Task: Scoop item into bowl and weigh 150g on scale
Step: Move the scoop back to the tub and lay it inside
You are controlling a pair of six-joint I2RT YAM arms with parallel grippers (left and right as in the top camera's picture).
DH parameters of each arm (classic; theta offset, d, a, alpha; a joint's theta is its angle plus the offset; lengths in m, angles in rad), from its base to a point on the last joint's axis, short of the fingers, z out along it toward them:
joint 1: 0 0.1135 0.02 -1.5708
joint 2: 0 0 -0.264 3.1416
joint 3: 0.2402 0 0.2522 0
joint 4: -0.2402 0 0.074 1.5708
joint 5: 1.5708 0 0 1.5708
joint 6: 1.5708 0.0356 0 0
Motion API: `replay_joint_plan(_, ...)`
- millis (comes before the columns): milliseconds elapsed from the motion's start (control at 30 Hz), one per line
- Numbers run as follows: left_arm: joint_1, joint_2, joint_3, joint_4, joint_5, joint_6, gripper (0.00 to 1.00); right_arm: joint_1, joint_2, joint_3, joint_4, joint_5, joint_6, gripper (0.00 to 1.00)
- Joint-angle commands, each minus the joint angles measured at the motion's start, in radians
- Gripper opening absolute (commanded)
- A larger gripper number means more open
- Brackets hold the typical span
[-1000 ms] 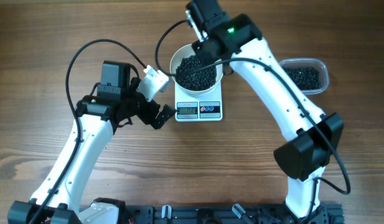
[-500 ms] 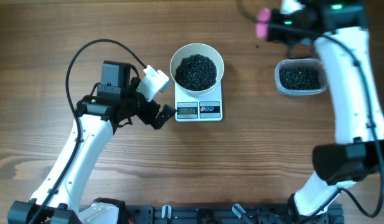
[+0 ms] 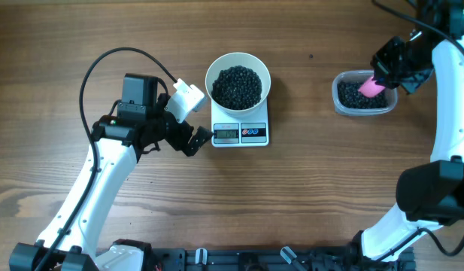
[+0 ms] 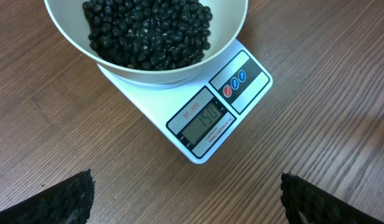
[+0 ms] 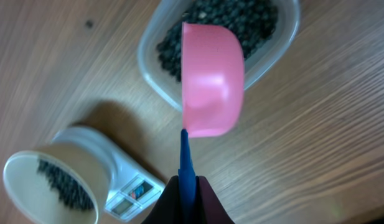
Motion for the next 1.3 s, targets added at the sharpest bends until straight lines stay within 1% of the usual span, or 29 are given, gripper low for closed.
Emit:
replay_joint_plan(0,0.003,0.002,-0.004,0.000,0.019,0.005,1.00,-0.003,-0.024,-0.090,0.097,0.075,0.092,0.04)
replay_joint_plan(67,0.003,0.002,-0.004,0.000,0.019,0.005,1.00,-0.003,-0.024,-0.146,0.147,0.075,0.118,0.04)
replay_joint_plan(167,0.003,0.002,-0.004,0.000,0.019,0.005,1.00,-0.003,-0.024,-0.223,0.259,0.055,0.114,0.04)
replay_joint_plan(233,0.003,0.002,-0.004,0.000,0.019,0.005,1.00,-0.003,-0.024,-0.225,0.273,0.067,0.112,0.06)
replay_joint_plan(300,0.003,0.002,-0.004,0.000,0.019,0.005,1.00,-0.003,-0.024,-0.226,0.274,0.072,0.112,0.15)
replay_joint_plan(333,0.003,0.002,-0.004,0.000,0.019,0.005,1.00,-0.003,-0.024,-0.226,0.274,0.072,0.112,0.18)
replay_joint_plan(367,0.003,0.002,-0.004,0.000,0.019,0.005,1.00,-0.003,-0.024,-0.227,0.274,0.072,0.111,0.18)
replay_joint_plan(433,0.003,0.002,-0.004,0.000,0.019,0.005,1.00,-0.003,-0.024,-0.228,0.277,0.075,0.112,0.23)
replay_joint_plan(567,0.003,0.002,-0.004,0.000,0.019,0.005,1.00,-0.003,-0.024,-0.230,0.278,0.074,0.111,0.27)
replay_joint_plan(600,0.003,0.002,-0.004,0.000,0.019,0.005,1.00,-0.003,-0.024,-0.230,0.273,0.074,0.111,0.31)
replay_joint_plan(633,0.003,0.002,-0.004,0.000,0.019,0.005,1.00,-0.003,-0.024,-0.230,0.261,0.074,0.111,0.43)
replay_joint_plan(667,0.003,0.002,-0.004,0.000,0.019,0.005,1.00,-0.003,-0.024,-0.230,0.238,0.075,0.111,0.49)
replay_joint_plan(767,0.003,0.002,-0.004,0.000,0.019,0.005,1.00,-0.003,-0.024,-0.230,0.182,0.076,0.111,0.59)
replay_joint_plan(833,0.003,0.002,-0.004,0.000,0.019,0.005,1.00,-0.003,-0.024,-0.230,0.132,0.076,0.111,0.70)
replay_joint_plan(867,0.003,0.002,-0.004,0.000,0.019,0.005,1.00,-0.003,-0.024,-0.230,0.113,0.078,0.111,0.78)
replay_joint_plan(967,0.003,0.002,-0.004,0.000,0.019,0.005,1.00,-0.003,-0.024,-0.230,0.034,0.098,0.111,0.94)
replay_joint_plan(1033,0.003,0.002,-0.004,0.000,0.019,0.005,1.00,-0.003,-0.024,-0.230,0.008,0.097,0.084,1.00)
replay_joint_plan(1167,0.003,0.002,-0.004,0.000,0.019,0.005,1.00,-0.003,-0.024,-0.230,-0.061,0.098,0.031,1.00)
replay_joint_plan(1267,0.003,0.002,-0.004,0.000,0.019,0.005,1.00,-0.003,-0.027,-0.227,-0.077,0.097,0.003,1.00)
